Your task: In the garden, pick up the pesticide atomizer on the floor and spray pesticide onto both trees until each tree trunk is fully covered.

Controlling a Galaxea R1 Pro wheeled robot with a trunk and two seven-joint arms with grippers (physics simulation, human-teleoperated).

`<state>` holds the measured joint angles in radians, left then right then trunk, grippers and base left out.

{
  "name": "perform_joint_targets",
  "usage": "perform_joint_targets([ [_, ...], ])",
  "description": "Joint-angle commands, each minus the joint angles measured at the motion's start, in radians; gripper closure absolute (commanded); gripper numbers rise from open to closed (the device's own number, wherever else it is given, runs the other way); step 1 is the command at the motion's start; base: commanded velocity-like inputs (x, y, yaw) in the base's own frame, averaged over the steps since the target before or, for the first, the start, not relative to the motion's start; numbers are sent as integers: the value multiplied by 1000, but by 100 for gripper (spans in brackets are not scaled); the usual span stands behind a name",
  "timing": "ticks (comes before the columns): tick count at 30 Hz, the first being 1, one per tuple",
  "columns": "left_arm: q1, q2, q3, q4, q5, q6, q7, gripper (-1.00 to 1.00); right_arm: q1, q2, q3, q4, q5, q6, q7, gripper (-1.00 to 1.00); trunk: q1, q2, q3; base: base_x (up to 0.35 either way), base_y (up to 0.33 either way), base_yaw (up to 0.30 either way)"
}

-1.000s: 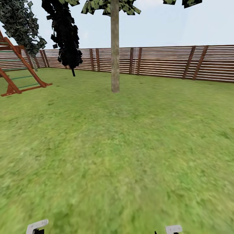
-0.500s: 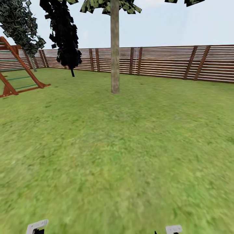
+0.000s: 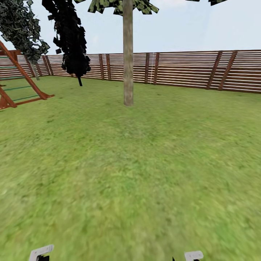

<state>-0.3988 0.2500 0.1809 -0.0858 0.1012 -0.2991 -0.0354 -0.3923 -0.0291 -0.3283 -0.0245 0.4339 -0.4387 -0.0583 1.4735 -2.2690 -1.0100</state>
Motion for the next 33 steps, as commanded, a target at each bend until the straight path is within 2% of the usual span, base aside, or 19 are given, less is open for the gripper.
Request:
perform_joint_targets([
  [1,0,0,0,0,0,0,0,100,0,0,0,0,0,0,0,-100,0,0,0,341,0,0],
  [33,0,0,0,0,0,0,0,100,0,0,0,0,0,0,0,-100,0,0,0,341,0,0],
])
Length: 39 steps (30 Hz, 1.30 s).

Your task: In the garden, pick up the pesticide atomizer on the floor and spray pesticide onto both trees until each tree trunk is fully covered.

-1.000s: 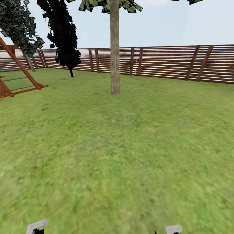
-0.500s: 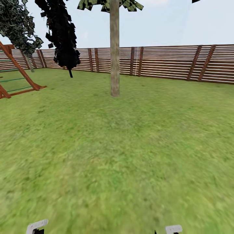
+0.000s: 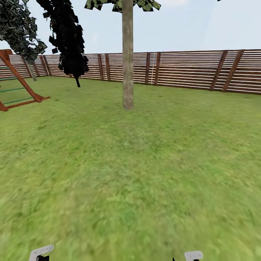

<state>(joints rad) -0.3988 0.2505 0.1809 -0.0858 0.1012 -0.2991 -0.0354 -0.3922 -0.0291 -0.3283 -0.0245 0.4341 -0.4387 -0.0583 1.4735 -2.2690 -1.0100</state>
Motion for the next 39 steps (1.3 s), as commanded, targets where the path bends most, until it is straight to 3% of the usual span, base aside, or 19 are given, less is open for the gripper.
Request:
perform_joint_targets([
  [1,0,0,0,0,0,0,0,100,0,0,0,0,0,0,0,-100,0,0,0,341,0,0],
  [39,0,0,0,0,0,0,0,100,0,0,0,0,0,0,0,-100,0,0,0,341,0,0],
])
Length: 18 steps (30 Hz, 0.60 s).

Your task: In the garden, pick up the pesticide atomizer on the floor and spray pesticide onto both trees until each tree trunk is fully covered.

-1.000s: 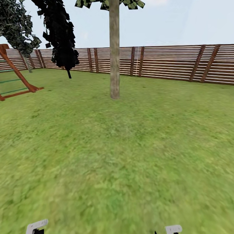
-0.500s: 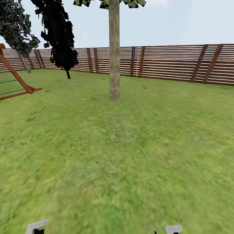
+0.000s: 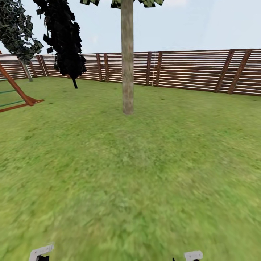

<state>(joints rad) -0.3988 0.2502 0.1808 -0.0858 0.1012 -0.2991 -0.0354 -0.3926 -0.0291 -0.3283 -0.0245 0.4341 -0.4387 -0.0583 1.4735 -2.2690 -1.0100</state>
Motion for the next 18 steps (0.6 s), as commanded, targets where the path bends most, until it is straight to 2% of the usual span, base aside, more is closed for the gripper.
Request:
perform_joint_targets([
  [1,0,0,0,0,0,0,0,100,0,0,0,0,0,0,0,-100,0,0,0,341,0,0],
  [18,0,0,0,0,0,0,0,100,0,0,0,0,0,0,0,-100,0,0,0,341,0,0],
])
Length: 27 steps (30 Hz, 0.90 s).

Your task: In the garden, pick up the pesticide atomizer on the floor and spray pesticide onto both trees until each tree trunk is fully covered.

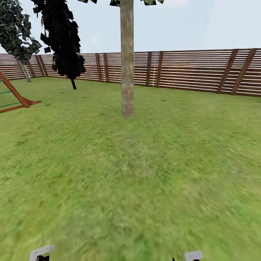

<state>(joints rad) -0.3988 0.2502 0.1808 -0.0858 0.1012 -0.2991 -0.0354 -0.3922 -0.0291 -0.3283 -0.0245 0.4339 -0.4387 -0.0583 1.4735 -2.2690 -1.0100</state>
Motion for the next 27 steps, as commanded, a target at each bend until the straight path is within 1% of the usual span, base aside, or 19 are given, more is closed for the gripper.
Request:
perform_joint_targets([
  [1,0,0,0,0,0,0,0,100,0,0,0,0,0,0,0,-100,0,0,0,341,0,0],
  [27,0,0,0,0,0,0,0,100,0,0,0,0,0,0,0,-100,0,0,0,341,0,0],
])
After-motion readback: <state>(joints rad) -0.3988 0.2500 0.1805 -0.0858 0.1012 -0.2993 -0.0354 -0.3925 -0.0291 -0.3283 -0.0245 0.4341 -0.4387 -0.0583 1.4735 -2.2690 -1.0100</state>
